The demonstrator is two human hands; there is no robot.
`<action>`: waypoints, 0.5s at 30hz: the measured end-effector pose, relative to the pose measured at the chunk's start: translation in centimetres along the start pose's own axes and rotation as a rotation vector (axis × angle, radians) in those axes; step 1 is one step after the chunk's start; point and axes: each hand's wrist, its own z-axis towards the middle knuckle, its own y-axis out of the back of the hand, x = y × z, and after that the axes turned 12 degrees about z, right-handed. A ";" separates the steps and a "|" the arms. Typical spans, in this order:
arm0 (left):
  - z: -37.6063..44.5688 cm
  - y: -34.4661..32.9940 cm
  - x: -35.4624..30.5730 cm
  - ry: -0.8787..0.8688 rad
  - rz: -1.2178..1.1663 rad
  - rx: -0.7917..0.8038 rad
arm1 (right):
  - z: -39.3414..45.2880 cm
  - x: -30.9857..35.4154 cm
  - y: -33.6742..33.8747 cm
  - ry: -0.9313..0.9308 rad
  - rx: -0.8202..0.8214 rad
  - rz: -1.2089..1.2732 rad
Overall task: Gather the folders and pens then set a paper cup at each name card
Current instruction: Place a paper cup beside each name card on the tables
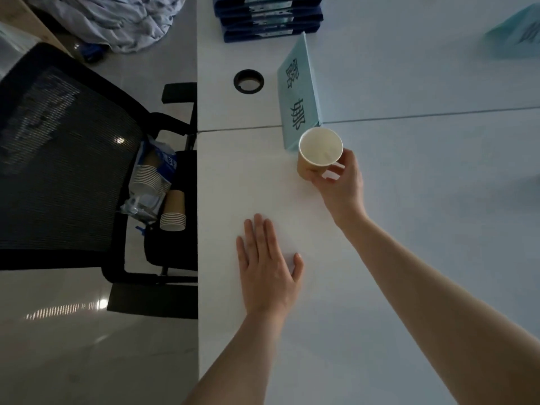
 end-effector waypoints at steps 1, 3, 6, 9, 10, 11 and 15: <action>0.0 0.0 0.0 -0.002 -0.008 0.004 | 0.0 0.0 0.1 -0.003 -0.002 -0.002; 0.1 0.0 -0.2 -0.011 -0.013 0.001 | 0.3 0.1 0.0 -0.005 0.005 -0.007; 0.1 0.0 -0.1 -0.020 -0.010 0.013 | -0.2 -0.4 0.1 -0.018 -0.012 -0.017; -0.1 0.1 0.1 -0.050 -0.013 0.035 | -2.2 -1.1 1.1 -0.060 -0.078 -0.050; 0.0 0.1 0.2 -0.063 -0.009 0.065 | -3.5 -1.3 1.6 -0.072 -0.110 -0.068; -0.2 0.5 0.3 -0.079 0.006 0.100 | -5.3 -1.2 2.4 -0.077 -0.137 -0.093; 0.6 1.7 1.7 -0.208 0.048 0.229 | -12.3 -1.7 5.0 -0.138 -0.191 -0.154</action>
